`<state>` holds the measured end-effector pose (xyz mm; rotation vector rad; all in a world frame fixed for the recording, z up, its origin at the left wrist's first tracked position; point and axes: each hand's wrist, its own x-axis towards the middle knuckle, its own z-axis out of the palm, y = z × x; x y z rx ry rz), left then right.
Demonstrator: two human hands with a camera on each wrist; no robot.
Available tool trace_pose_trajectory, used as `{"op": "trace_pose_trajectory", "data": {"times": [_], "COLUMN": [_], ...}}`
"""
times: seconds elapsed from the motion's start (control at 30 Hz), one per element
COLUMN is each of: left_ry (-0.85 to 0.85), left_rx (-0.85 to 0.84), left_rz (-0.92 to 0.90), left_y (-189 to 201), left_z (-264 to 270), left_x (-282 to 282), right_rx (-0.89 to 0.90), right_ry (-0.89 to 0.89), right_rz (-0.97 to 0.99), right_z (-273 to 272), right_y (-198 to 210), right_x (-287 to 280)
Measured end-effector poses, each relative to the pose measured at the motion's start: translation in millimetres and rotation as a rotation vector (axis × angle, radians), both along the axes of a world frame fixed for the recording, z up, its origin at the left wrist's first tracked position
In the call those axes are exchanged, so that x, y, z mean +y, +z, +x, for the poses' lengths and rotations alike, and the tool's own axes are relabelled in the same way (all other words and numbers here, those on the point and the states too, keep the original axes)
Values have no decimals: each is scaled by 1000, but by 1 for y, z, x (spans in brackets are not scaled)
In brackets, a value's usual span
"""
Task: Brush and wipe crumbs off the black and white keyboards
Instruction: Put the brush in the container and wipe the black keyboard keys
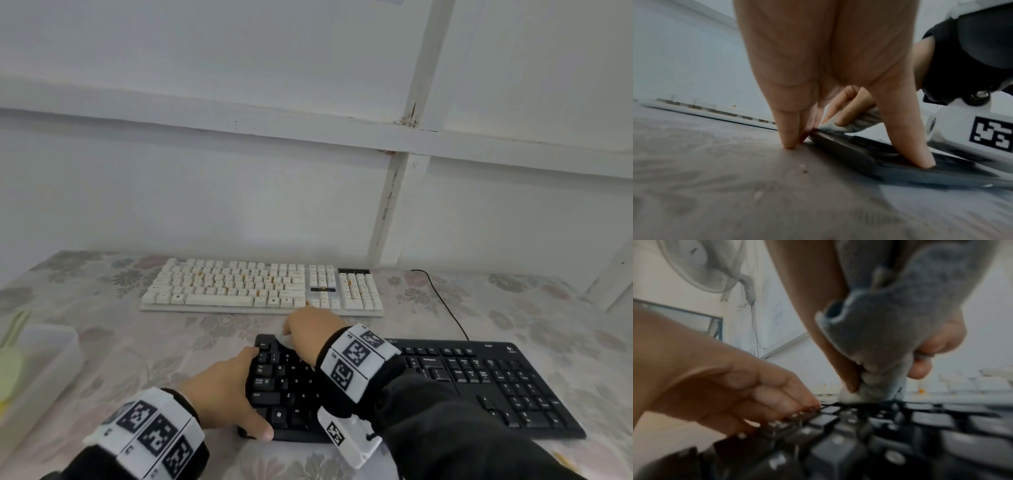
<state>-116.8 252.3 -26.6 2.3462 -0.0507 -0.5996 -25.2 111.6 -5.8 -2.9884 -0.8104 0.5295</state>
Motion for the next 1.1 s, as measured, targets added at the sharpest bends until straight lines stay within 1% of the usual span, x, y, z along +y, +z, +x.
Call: {"op": "trace_pose_trajectory", "data": {"times": [0.13, 0.33, 0.47, 0.57, 0.6, 0.67, 0.8, 0.87, 0.97, 1.03, 1.1], "left_ry": [3, -16, -19, -12, -10, -16, -39, -32, -34, -39, -43], "left_rx": [-5, -28, -30, -16, -11, -5, -22, -28, -31, -44, -56], "left_rz": [-30, -26, -37, -40, -42, -48, -42, -50, -53, -31, -27], "left_y": [1, 3, 3, 2, 2, 3, 5, 4, 4, 4, 3], "left_z": [-1, -3, -3, -3, -2, -2, -3, -3, -2, -2, -2], "left_x": [-1, -4, -3, -2, -2, -1, -2, -1, -1, -1, -1], "right_rx": [-22, -40, -72, -70, -73, -64, -14, 14, 7, -15, -14], "right_ry": [-128, -293, -386, -427, -428, -394, -235, -148, -60, -31, -36], "right_rz": [46, 11, -92, -208, -224, -194, 62, 143, 129, 73, 63], "right_z": [-2, -1, 3, 5, 5, 6, 4, 0, -5, -6, -5], "right_y": [-1, 1, 5, 17, 22, 28, 24, 23, 20, 13, 7], "right_x": [-37, -108, -146, -156, -152, -131, -57, -22, 15, 23, 20]}}
